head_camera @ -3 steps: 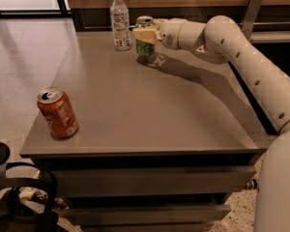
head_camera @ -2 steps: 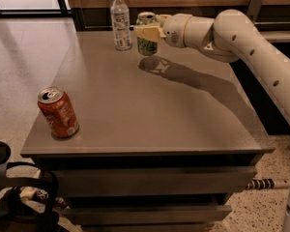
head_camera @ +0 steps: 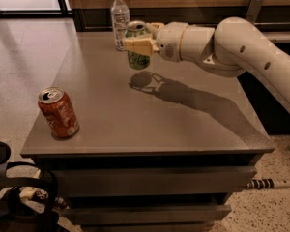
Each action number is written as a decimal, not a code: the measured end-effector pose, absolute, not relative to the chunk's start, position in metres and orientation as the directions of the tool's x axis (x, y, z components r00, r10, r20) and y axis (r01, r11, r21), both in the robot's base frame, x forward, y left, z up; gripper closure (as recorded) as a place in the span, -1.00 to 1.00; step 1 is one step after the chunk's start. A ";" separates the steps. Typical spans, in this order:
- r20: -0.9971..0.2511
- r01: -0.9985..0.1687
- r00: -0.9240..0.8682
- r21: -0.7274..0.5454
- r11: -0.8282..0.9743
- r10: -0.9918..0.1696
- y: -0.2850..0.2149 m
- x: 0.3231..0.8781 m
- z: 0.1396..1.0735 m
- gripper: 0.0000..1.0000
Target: Move green can near coke can
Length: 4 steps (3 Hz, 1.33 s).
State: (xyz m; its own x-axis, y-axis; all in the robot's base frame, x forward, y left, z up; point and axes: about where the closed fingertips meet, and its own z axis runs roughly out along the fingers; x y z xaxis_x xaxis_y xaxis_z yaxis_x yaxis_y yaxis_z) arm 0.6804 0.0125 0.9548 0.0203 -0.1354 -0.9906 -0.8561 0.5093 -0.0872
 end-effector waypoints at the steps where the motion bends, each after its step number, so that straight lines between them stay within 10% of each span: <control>1: -0.993 -0.878 0.047 -0.093 0.469 -0.108 0.038 0.648 0.950 1.00; 4: -0.983 -0.925 0.060 -0.120 0.359 -0.175 0.114 0.557 0.934 1.00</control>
Offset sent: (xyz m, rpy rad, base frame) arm -0.1102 0.1020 -0.0121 0.0684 -0.0574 0.1771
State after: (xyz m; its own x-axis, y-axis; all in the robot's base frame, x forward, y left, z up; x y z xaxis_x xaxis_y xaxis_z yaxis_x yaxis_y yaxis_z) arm 0.5574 0.1138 0.9336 0.0597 -0.1749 -0.9828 -0.9255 0.3593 -0.1202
